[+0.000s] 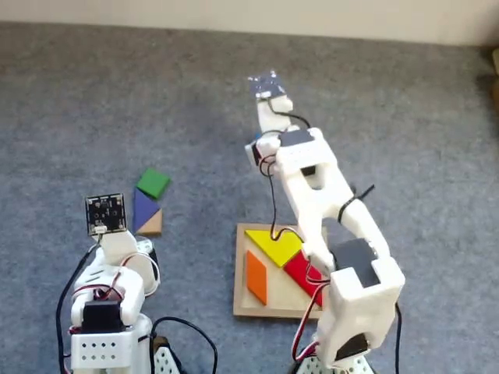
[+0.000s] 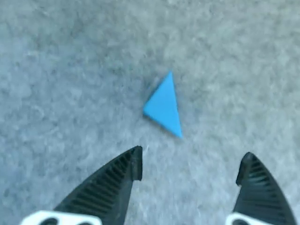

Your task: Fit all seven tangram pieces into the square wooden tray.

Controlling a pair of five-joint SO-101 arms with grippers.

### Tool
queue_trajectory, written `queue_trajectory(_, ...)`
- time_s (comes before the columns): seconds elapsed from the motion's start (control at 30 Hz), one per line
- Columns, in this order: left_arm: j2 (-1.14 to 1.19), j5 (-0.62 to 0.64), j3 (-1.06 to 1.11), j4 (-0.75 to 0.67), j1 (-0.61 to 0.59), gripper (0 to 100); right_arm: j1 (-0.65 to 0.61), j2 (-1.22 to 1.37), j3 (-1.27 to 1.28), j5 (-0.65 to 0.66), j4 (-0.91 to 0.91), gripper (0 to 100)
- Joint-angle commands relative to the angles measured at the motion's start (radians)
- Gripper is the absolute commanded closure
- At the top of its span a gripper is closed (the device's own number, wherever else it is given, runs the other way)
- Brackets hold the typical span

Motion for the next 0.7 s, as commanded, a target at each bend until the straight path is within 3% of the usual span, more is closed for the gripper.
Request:
queue_trajectory(0.0, -0.002, -0.006, 0.021, 0.002, -0.015, 100, -0.022, -0.022, -0.071, -0.009, -0.022, 68.3)
queue_trajectory(0.23, -0.002, -0.006, 0.021, 0.002, -0.015, 100, -0.044, -0.028, -0.071, -0.009, -0.016, 68.3)
queue_trajectory(0.47, -0.002, -0.006, 0.021, 0.002, -0.015, 100, -0.021, -0.03, -0.079, -0.009, 0.16, 68.3)
queue_trajectory(0.67, -0.002, -0.006, 0.021, 0.002, -0.015, 100, -0.016, -0.03, -0.073, -0.009, 0.173, 68.3)
